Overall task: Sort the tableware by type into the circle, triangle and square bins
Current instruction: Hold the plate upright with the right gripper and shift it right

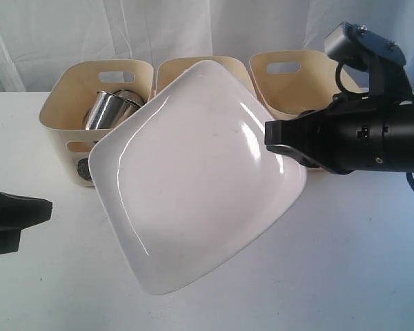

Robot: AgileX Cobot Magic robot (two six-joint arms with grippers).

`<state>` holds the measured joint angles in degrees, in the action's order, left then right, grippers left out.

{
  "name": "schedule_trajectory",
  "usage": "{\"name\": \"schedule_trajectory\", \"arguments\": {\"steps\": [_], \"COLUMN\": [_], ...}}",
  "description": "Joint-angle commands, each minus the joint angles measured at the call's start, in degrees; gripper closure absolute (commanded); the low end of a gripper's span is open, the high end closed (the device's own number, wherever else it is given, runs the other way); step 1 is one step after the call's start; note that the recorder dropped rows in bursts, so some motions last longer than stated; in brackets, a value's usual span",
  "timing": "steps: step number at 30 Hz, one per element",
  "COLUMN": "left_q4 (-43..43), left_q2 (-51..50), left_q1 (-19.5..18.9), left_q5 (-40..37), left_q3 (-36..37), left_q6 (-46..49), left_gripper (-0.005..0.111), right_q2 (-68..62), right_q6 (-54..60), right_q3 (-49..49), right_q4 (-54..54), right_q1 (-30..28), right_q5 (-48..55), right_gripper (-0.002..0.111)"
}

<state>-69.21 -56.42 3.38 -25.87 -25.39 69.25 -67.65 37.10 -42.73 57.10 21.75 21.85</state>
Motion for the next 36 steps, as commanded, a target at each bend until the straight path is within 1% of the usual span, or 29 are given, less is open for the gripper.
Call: {"name": "schedule_trajectory", "arguments": {"steps": [1, 4, 9, 16, 22, 36], "left_q4": [-1.63, -1.63, -1.63, -1.52, -1.52, -1.4], "left_q2": [0.39, 0.39, 0.39, 0.39, 0.39, 0.39], "left_q1": [-0.08, -0.08, -0.08, -0.08, -0.08, -0.08], "left_q5": [-0.54, -0.24, 0.76, 0.99, 1.1, 1.24], "left_q3": [0.23, 0.23, 0.23, 0.23, 0.23, 0.23], "left_q6": [-0.5, -0.5, -0.26, -0.26, -0.26, -0.12], "left_gripper": [0.107, 0.107, 0.107, 0.107, 0.107, 0.107], "right_q2": [0.65, 0.65, -0.99, -3.75, -3.83, -3.88], "right_q6": [-0.49, -0.49, -0.49, -0.96, -0.96, -1.53], "right_q3": [-0.04, -0.04, 1.03, 2.45, 2.58, 8.68], "right_q4": [0.9, 0.9, 0.0, -0.03, -0.69, -2.08], "right_q1": [-0.67, -0.77, -0.77, -0.77, -0.77, -0.77], "right_q5": [-1.65, -2.18, 2.42, -0.26, 0.67, -1.82], "right_gripper": [0.108, 0.108, 0.108, 0.108, 0.108, 0.108]}}
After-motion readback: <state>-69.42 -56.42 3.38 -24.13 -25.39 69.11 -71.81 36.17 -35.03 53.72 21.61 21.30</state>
